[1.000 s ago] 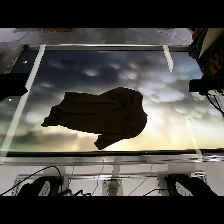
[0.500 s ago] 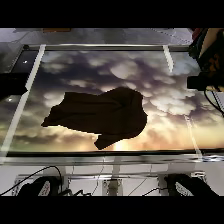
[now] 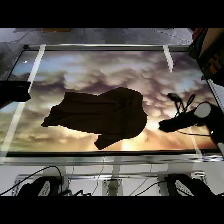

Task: Fold the clothes and pants, and hang the long-sleeved shirts on hangers.

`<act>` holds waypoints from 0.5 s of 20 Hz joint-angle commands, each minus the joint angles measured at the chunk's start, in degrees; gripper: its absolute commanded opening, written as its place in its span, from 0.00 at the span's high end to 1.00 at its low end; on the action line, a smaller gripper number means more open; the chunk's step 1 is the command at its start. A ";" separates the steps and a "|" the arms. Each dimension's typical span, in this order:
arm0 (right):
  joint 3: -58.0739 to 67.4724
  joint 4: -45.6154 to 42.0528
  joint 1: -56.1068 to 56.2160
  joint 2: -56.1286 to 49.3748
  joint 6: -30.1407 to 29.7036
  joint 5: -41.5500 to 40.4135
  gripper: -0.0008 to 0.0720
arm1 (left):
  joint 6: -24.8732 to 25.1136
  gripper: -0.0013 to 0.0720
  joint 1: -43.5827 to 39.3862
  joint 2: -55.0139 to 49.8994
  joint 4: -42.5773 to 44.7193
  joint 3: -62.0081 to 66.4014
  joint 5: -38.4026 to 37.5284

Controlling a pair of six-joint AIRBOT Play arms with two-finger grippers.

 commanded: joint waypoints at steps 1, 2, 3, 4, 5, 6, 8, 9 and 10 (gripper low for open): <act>-16.76 23.82 -1.05 0.15 -0.68 -12.46 0.54 | 0.00 0.94 0.00 -0.50 2.32 -0.94 -2.27; -19.45 24.22 -1.05 0.15 2.05 -15.82 0.41 | 0.00 0.94 0.00 -0.83 2.29 -1.11 -2.36; -21.42 24.33 -1.05 0.13 4.63 -18.14 0.40 | 0.00 0.94 0.00 -1.09 2.29 -1.11 -2.47; -22.71 24.92 -1.05 0.13 5.03 -19.50 0.40 | 0.00 0.94 0.00 -1.40 2.27 -1.14 -2.49; -23.32 26.05 -1.03 0.00 5.01 -20.50 0.37 | 0.00 0.94 0.00 -1.62 1.88 -1.18 -2.54; -23.39 27.17 -1.03 -0.57 5.01 -21.38 0.37 | 0.00 0.81 -0.02 -1.88 1.40 -1.36 -2.91; -23.34 28.24 0.61 -2.29 5.05 -24.44 0.36 | -0.20 0.24 0.00 -2.78 0.81 -1.88 -4.50; -23.37 29.51 2.34 -3.76 5.09 -26.01 0.36 | -0.20 0.23 0.00 -3.45 0.83 -2.14 -5.86; -23.34 31.76 4.46 -5.51 5.07 -27.61 0.36 | -0.20 0.23 0.00 -4.07 0.83 -2.38 -7.37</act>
